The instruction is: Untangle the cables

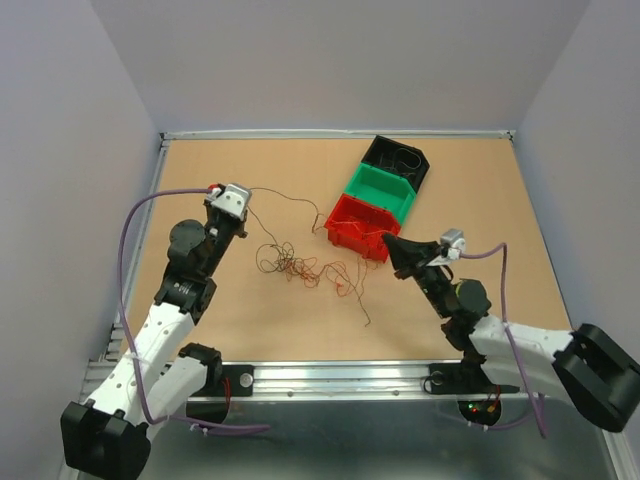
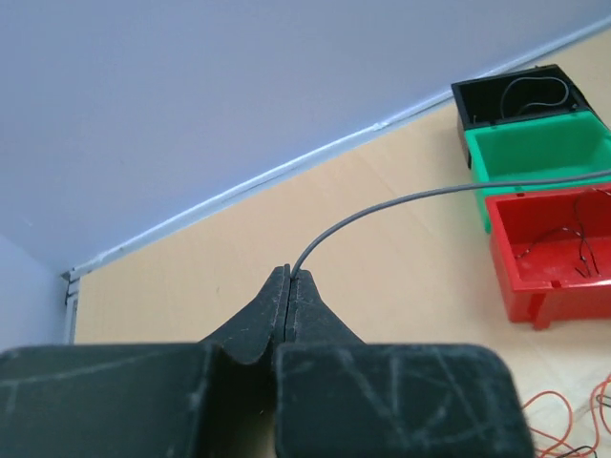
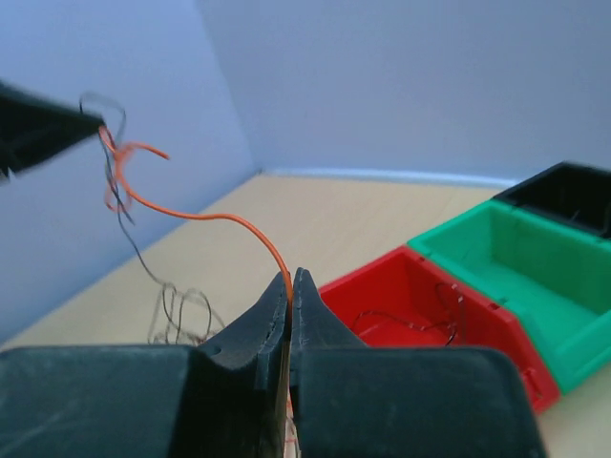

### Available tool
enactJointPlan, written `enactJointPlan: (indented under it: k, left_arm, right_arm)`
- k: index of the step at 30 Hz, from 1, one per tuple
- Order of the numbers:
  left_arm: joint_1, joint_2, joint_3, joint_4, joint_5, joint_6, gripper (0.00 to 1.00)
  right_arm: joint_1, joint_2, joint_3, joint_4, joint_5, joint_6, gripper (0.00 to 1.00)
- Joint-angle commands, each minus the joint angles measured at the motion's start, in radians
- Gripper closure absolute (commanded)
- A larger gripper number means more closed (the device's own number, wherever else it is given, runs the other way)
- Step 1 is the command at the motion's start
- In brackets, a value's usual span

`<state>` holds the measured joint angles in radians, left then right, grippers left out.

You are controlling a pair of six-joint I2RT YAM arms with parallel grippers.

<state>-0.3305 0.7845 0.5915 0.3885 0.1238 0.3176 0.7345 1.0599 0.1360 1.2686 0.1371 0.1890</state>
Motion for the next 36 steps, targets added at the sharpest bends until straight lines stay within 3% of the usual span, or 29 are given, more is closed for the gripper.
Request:
enactJointPlan:
  k: [1, 6, 11, 20, 29, 36]
  left_arm:
    - [0.064, 0.067, 0.039, 0.093, -0.007, -0.092, 1.00]
    - [0.114, 0.114, 0.059, 0.093, 0.022, -0.112, 1.00]
    - [0.166, 0.148, 0.073, 0.101, 0.011, -0.130, 1.00]
    - [0.191, 0.213, 0.073, 0.145, -0.044, -0.114, 1.00]
    - [0.306, 0.216, 0.083, 0.164, 0.046, -0.184, 1.00]
    - [0.317, 0.125, 0.230, 0.020, 0.364, -0.187, 1.00]
  right_arm:
    - [0.009, -0.211, -0.076, -0.015, 0.248, 0.046, 1.00]
    - [0.009, -0.449, -0.087, -0.257, 0.269, 0.049, 0.99]
    - [0.008, -0.584, -0.092, -0.343, 0.292, 0.043, 0.99]
    - [0.008, -0.520, 0.088, -0.472, 0.230, 0.004, 0.99]
    - [0.009, -0.511, 0.416, -0.825, 0.197, -0.042, 0.99]
    - [0.008, -0.422, 0.502, -0.956, -0.042, -0.037, 0.99]
